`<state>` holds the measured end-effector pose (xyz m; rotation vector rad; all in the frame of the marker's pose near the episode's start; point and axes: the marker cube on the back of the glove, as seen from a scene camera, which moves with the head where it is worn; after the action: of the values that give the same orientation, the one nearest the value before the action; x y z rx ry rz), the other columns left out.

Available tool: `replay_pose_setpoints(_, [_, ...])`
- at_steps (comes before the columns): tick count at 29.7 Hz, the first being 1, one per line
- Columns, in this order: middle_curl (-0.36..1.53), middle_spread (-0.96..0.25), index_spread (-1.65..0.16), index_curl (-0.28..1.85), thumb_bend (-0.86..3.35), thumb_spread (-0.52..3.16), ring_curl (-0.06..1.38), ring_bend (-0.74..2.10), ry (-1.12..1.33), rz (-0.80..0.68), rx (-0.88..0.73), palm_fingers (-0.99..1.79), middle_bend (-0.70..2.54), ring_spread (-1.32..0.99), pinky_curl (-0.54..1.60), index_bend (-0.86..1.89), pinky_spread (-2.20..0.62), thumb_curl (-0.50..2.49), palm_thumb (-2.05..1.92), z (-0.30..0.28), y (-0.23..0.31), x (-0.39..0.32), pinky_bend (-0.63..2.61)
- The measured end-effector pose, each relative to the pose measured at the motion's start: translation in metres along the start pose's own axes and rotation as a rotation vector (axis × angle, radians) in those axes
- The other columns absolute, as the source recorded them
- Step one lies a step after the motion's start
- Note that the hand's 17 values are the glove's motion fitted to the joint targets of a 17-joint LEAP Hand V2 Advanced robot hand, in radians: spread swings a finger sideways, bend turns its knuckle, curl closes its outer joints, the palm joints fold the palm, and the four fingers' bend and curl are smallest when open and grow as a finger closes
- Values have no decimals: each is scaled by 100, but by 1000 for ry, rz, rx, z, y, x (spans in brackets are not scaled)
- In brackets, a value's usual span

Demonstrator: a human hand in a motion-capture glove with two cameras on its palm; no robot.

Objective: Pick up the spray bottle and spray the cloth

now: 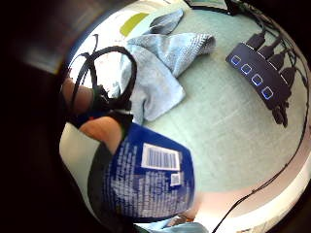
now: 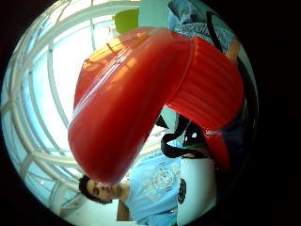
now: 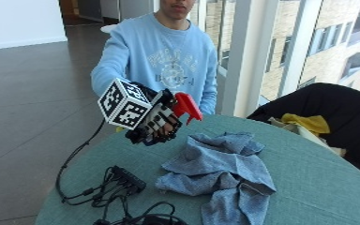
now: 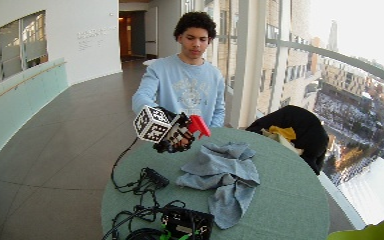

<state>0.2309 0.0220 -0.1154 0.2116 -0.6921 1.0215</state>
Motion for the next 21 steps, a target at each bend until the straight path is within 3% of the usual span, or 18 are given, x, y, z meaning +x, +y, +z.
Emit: replay_pose_setpoints(21, [52,-8,-17,42,-2,92,41,52,32,15,-7,117,43,-5,37,15,16,55,87,6,-3,1,21])
